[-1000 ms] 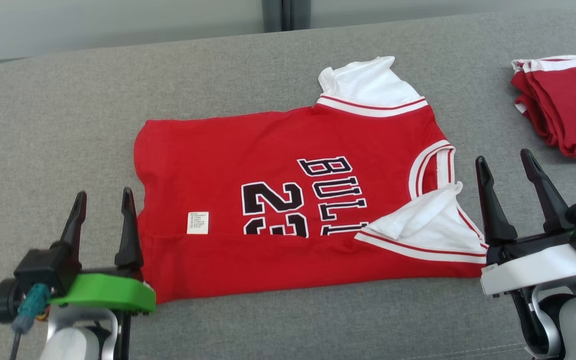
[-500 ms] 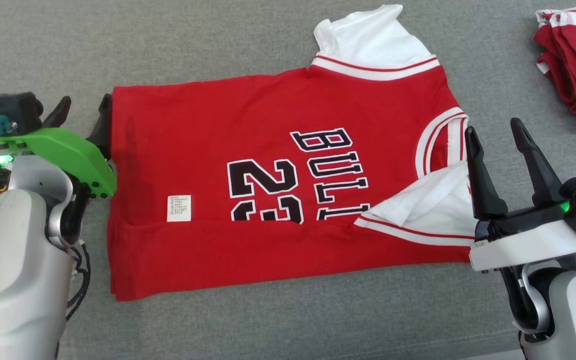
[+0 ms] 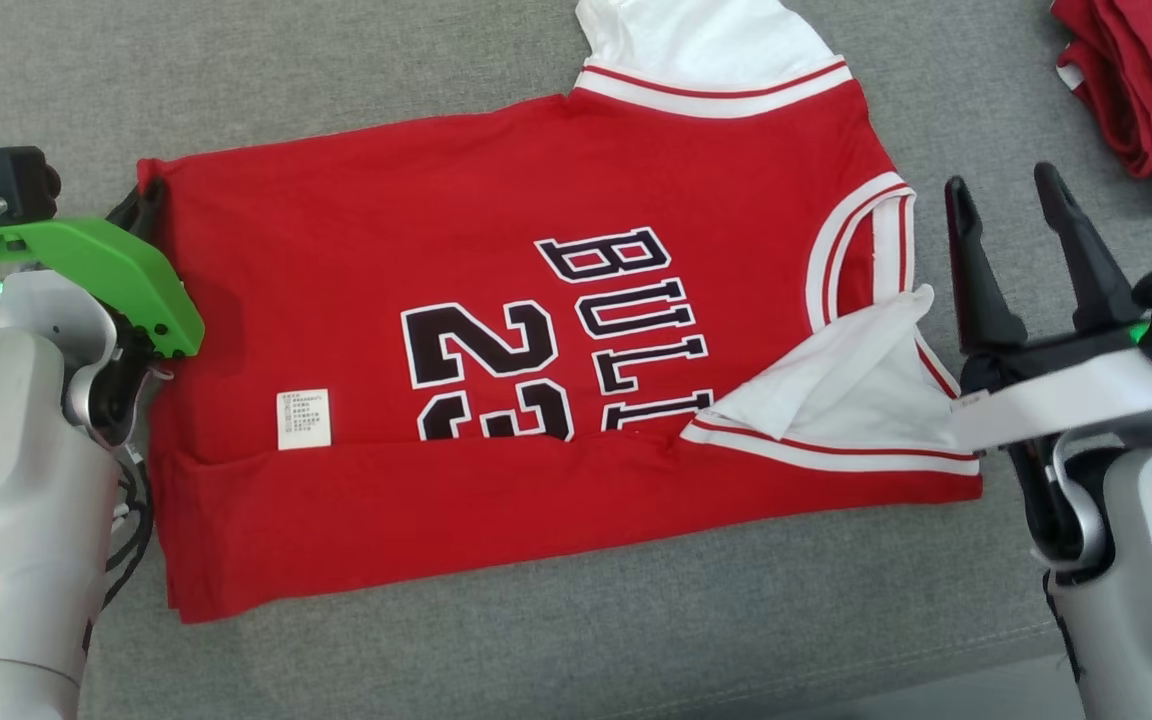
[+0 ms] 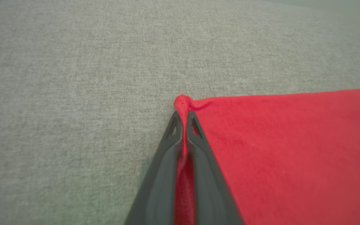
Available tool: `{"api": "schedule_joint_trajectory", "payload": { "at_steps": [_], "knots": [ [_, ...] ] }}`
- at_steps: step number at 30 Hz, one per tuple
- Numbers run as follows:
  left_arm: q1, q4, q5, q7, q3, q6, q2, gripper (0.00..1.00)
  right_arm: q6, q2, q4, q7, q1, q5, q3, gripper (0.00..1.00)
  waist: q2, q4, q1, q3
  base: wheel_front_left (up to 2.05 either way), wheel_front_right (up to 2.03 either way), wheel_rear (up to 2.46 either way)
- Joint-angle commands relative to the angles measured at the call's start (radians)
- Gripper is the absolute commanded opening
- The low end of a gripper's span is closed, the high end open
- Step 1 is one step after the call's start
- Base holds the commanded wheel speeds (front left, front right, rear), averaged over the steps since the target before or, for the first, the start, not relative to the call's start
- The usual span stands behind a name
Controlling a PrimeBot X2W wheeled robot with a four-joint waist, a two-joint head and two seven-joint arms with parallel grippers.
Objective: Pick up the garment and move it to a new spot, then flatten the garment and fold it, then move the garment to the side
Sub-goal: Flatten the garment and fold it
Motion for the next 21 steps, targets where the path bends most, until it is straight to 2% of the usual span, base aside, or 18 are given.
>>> {"api": "schedule_joint_trajectory", "payload": {
  "at_steps": [1,5,11,16,21],
  "knots": [
    [-0.006,0.013,-0.013,-0.009,-0.017,0.001,-0.001,0.0,-0.002,-0.017,0.035,-0.005,-0.055,0.019,0.005,1.0,0.0,0.011,0.0,-0.006,0.0,0.0,0.0],
    [-0.034,0.023,-0.031,-0.043,-0.06,0.001,-0.02,0.0,-0.002,-0.068,0.185,0.006,-0.214,0.062,0.03,1.0,0.0,0.048,0.0,-0.001,0.0,0.0,0.0],
    [-0.102,0.032,-0.06,-0.081,-0.134,0.0,-0.086,0.0,-0.002,-0.134,0.434,0.034,-0.459,0.109,0.095,1.0,0.0,0.147,0.0,0.05,0.0,0.0,0.0],
    [-0.164,0.044,-0.087,-0.112,-0.203,0.0,-0.138,0.0,-0.002,-0.172,0.634,0.094,-0.65,0.135,0.166,1.0,0.0,0.219,0.0,0.105,0.0,0.0,0.0],
    [-0.2,0.068,-0.123,-0.142,-0.257,0.0,-0.163,0.0,-0.002,-0.176,0.805,0.152,-0.782,0.139,0.215,1.0,0.0,0.253,0.0,0.132,0.0,0.0,0.0]
  ]
}}
